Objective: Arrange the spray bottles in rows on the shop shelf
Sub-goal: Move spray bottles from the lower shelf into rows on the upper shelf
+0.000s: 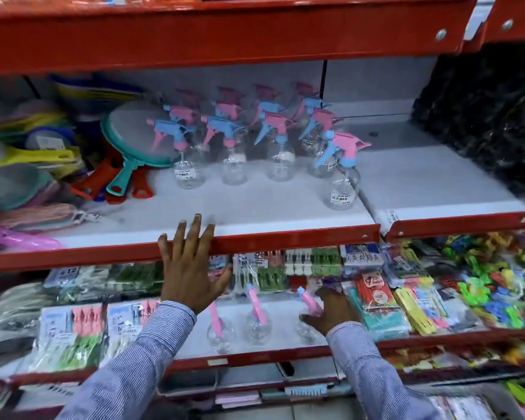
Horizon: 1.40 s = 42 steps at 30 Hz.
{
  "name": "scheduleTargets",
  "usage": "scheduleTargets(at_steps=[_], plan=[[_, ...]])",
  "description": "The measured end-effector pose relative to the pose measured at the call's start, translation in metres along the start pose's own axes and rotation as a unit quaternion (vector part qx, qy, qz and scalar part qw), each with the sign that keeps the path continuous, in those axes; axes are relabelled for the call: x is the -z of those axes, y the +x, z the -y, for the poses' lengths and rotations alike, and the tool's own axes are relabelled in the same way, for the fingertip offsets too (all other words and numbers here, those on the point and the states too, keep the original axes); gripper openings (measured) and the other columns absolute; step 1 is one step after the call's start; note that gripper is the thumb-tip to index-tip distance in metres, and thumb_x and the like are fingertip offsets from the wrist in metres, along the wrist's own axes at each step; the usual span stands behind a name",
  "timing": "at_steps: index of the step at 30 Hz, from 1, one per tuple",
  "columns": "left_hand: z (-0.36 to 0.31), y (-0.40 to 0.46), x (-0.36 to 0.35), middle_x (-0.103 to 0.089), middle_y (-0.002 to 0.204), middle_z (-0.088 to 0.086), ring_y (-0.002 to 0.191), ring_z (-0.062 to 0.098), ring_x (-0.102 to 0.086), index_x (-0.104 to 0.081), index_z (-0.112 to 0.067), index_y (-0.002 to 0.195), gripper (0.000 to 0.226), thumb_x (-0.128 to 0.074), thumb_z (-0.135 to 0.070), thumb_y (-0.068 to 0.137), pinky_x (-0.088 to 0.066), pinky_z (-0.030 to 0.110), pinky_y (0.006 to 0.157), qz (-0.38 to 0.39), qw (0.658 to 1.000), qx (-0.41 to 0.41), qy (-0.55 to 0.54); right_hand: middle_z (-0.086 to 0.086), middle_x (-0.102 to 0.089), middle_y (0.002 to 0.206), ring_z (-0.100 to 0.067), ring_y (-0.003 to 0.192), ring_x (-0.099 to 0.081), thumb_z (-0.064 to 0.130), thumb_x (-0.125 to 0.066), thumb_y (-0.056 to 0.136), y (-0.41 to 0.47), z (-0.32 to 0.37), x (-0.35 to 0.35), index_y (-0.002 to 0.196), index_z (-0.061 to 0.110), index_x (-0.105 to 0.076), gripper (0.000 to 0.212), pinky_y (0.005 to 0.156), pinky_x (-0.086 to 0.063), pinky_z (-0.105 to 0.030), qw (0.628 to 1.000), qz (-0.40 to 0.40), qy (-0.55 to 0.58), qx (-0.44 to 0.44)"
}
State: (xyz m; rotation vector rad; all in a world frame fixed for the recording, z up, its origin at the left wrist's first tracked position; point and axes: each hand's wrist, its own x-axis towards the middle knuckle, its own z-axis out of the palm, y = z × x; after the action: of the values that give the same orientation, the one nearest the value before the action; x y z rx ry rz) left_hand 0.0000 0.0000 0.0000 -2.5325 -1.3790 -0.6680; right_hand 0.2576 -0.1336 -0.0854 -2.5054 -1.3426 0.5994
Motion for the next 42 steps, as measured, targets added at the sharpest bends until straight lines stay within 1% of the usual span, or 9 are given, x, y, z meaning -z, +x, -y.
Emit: scheduleTargets(at_steps=[6, 13, 15, 19, 21, 25, 30, 39, 42], plan=[[0.003, -0.003, 0.0, -0.027, 0.162, 0.01, 0.148, 0.035, -0.023, -0.034, -0.021, 0.15, 0.088, -0.059, -0.06, 0.075, -0.014, 0.064, 0.116, 0.006, 1.0, -0.006, -0.005, -0.008, -0.075, 0.106, -0.023, 0.097, -0.069, 0.024, -0.076, 0.07, 0.0, 0.018, 0.001, 0.105, 0.018, -0.071, 0.035, 0.08, -0.053, -0.026, 0.999, 0.036, 0.023, -0.02], [0.004, -0.004, 0.0, -0.029, 0.162, 0.007, 0.146, 0.035, -0.028, -0.036, -0.023, 0.149, 0.085, -0.06, -0.059, 0.076, -0.014, 0.06, 0.116, 0.004, 1.0, 0.0, -0.004, -0.004, -0.077, 0.096, -0.015, 0.073, -0.064, 0.019, -0.079, 0.065, -0.044, 0.056, 0.09, 0.101, 0.018, -0.074, 0.036, 0.061, -0.05, -0.017, 0.989, -0.082, 0.106, 0.062], [0.003, -0.004, 0.0, -0.033, 0.16, 0.007, 0.144, 0.035, -0.031, -0.039, -0.023, 0.147, 0.083, -0.06, -0.059, 0.074, -0.016, 0.06, 0.115, 0.006, 1.0, 0.005, -0.009, 0.001, -0.075, 0.086, -0.012, 0.068, -0.065, 0.02, -0.081, 0.064, -0.064, 0.07, 0.124, 0.098, 0.018, -0.072, 0.036, 0.059, -0.054, -0.017, 0.975, -0.137, 0.149, 0.094], [0.004, -0.01, -0.002, -0.038, 0.157, 0.005, 0.142, 0.034, -0.035, -0.041, -0.024, 0.146, 0.079, -0.056, -0.059, 0.076, -0.019, 0.061, 0.115, 0.016, 0.999, 0.005, -0.029, 0.011, -0.064, 0.067, 0.011, 0.053, -0.057, 0.023, -0.083, 0.063, -0.085, 0.095, 0.179, 0.083, 0.023, -0.069, 0.025, 0.052, -0.039, 0.0, 0.93, -0.255, 0.218, 0.151], [0.002, -0.024, -0.009, -0.041, 0.156, 0.005, 0.14, 0.032, -0.036, -0.04, -0.025, 0.147, 0.079, -0.053, -0.06, 0.078, -0.018, 0.06, 0.116, 0.024, 0.999, 0.004, -0.036, 0.01, -0.065, 0.067, 0.008, 0.055, -0.057, 0.022, -0.083, 0.064, -0.08, 0.105, 0.191, 0.081, 0.022, -0.069, 0.022, 0.055, -0.038, 0.002, 0.913, -0.294, 0.236, 0.154], [0.002, -0.034, -0.016, -0.043, 0.154, 0.003, 0.139, 0.03, -0.038, -0.037, -0.027, 0.148, 0.078, -0.051, -0.061, 0.079, -0.013, 0.055, 0.117, 0.04, 0.999, -0.006, -0.028, -0.003, -0.075, 0.08, -0.017, 0.067, -0.065, 0.024, -0.078, 0.066, -0.031, 0.127, 0.191, 0.09, 0.016, -0.073, 0.025, 0.062, -0.043, -0.012, 0.911, -0.31, 0.235, 0.132], [0.017, 0.003, 0.006, -0.045, 0.153, 0.001, 0.14, 0.027, -0.036, -0.036, -0.03, 0.148, 0.075, -0.05, -0.06, 0.081, -0.007, 0.048, 0.119, 0.024, 0.999, 0.024, -0.042, -0.012, -0.077, 0.091, -0.03, 0.078, -0.069, 0.023, -0.075, 0.065, 0.028, 0.177, 0.201, 0.095, 0.012, -0.072, 0.032, 0.072, -0.055, -0.029, 0.899, -0.335, 0.244, 0.143], [0.006, -0.007, 0.005, -0.052, 0.147, 0.002, 0.135, 0.028, -0.045, -0.043, -0.029, 0.143, 0.072, -0.052, -0.055, 0.077, -0.015, 0.05, 0.116, 0.038, 0.998, 0.014, -0.055, -0.011, -0.076, 0.099, -0.03, 0.086, -0.072, 0.021, -0.079, 0.066, 0.047, 0.168, 0.178, 0.11, 0.017, -0.065, 0.046, 0.083, -0.059, -0.037, 0.875, -0.359, 0.292, 0.139], [0.006, -0.007, 0.004, -0.052, 0.146, 0.002, 0.134, 0.028, -0.045, -0.044, -0.029, 0.142, 0.07, -0.052, -0.054, 0.077, -0.016, 0.051, 0.115, 0.028, 0.998, 0.014, -0.061, -0.008, -0.075, 0.106, -0.028, 0.089, -0.072, 0.029, -0.088, 0.062, 0.047, 0.167, 0.173, 0.12, 0.024, -0.058, 0.065, 0.084, -0.06, -0.04, 0.865, -0.367, 0.314, 0.134]])
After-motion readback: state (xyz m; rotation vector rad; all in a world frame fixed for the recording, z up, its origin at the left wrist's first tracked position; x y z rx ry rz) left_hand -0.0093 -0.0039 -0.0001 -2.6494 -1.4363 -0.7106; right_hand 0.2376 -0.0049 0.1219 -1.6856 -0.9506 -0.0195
